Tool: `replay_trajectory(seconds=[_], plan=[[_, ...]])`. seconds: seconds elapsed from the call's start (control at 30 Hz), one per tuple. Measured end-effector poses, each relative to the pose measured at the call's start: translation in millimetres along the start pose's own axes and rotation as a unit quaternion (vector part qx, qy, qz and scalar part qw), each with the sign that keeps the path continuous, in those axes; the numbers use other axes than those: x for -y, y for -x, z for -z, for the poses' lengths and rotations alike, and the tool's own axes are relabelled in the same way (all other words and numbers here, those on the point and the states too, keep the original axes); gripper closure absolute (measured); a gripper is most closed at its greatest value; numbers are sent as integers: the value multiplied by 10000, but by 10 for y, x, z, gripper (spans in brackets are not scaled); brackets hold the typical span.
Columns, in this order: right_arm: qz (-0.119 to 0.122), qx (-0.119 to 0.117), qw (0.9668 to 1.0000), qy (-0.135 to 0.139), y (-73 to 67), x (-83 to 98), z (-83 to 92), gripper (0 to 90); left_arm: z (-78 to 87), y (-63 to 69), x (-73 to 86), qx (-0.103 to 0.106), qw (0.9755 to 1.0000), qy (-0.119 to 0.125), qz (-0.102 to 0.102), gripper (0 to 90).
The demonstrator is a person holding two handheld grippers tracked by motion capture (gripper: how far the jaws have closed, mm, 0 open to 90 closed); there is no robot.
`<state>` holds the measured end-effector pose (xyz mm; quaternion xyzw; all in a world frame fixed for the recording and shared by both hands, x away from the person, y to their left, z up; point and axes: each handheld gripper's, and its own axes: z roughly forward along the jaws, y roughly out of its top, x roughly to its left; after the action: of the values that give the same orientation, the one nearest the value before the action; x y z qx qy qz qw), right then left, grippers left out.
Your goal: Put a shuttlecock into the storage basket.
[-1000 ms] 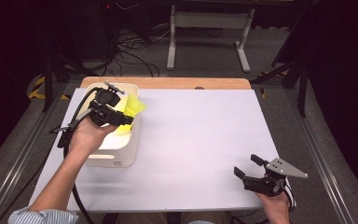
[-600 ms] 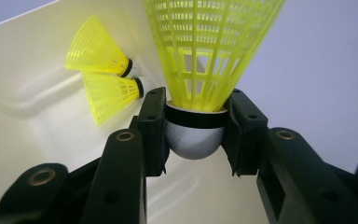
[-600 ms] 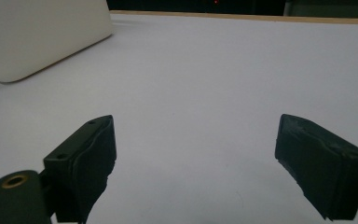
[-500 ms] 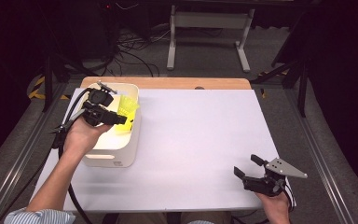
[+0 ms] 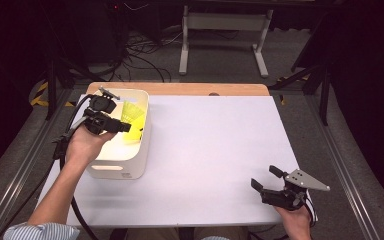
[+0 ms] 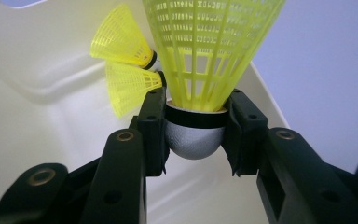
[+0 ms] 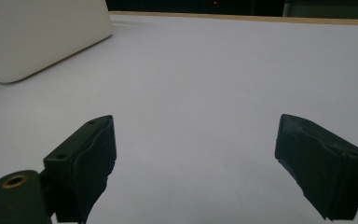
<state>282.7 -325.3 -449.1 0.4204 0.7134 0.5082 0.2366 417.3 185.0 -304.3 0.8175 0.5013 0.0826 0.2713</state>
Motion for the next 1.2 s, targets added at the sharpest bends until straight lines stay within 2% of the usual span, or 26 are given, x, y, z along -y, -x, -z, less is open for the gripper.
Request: replay_trajectory(seconds=[0.47,0.57,0.77,1.03,1.2], plan=[[-2,0,10000,0,2,0,0,130,-64,-126,-8,-124,9997,-30,230,641],[3,-1,10000,-4,1,0,0,130,-84,-154,-13,-181,9996,-32,229,641],[4,-1,10000,-9,1,0,-3,130,-139,-219,-14,-237,9990,-54,373,641],[-2,-10,10000,-6,2,0,-3,130,-179,-298,-19,-359,9983,-2,459,641],[0,-18,10000,-2,2,-1,-2,131,-228,-337,-21,-399,9978,-70,519,640]])
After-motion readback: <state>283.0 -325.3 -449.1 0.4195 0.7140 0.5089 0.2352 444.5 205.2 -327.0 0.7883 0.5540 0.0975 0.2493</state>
